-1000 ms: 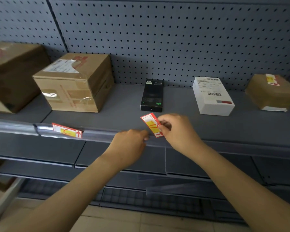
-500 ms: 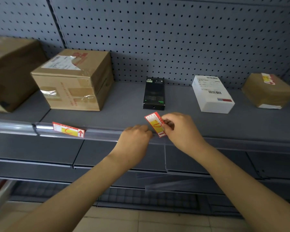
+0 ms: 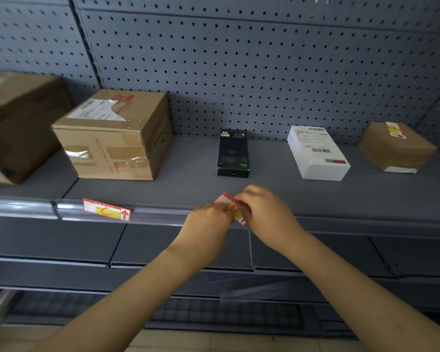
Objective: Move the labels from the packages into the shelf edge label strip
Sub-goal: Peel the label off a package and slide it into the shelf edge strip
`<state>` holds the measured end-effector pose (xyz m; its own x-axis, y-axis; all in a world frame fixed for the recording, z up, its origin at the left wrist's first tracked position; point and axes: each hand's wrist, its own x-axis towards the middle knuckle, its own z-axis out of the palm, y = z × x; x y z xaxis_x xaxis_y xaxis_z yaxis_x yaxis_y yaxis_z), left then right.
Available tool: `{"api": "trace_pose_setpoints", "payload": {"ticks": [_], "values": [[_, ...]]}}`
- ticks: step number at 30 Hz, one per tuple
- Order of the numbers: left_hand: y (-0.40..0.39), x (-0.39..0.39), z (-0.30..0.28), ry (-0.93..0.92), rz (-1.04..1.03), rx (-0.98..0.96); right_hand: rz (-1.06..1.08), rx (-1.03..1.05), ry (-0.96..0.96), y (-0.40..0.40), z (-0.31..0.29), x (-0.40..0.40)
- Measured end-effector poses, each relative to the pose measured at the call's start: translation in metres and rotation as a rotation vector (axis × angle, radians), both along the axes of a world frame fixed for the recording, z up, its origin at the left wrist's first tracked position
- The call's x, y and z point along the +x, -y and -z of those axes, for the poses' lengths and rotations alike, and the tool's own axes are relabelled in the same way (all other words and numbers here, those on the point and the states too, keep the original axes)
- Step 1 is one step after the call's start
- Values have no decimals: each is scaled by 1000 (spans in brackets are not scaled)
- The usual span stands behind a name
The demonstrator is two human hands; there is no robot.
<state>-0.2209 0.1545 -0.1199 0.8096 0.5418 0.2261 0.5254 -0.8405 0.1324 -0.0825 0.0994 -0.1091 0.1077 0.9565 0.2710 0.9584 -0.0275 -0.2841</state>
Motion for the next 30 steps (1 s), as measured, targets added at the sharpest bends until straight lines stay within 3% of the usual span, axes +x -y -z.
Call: {"api": "trace_pose_setpoints", "payload": {"ticks": [11,15,20,30], "values": [[-9,2,-9,-97,30,59,-44,-84,80,3,-1,-7],[-13,10,-37,-141,-12,87,42,-67,29,13,-16,7],[-19,31,-61,-67,-6,68,143,-71,-30,37,-30,27],[1,97,-84,-70,152,93,355,-36,-155,81,-44,73]]}}
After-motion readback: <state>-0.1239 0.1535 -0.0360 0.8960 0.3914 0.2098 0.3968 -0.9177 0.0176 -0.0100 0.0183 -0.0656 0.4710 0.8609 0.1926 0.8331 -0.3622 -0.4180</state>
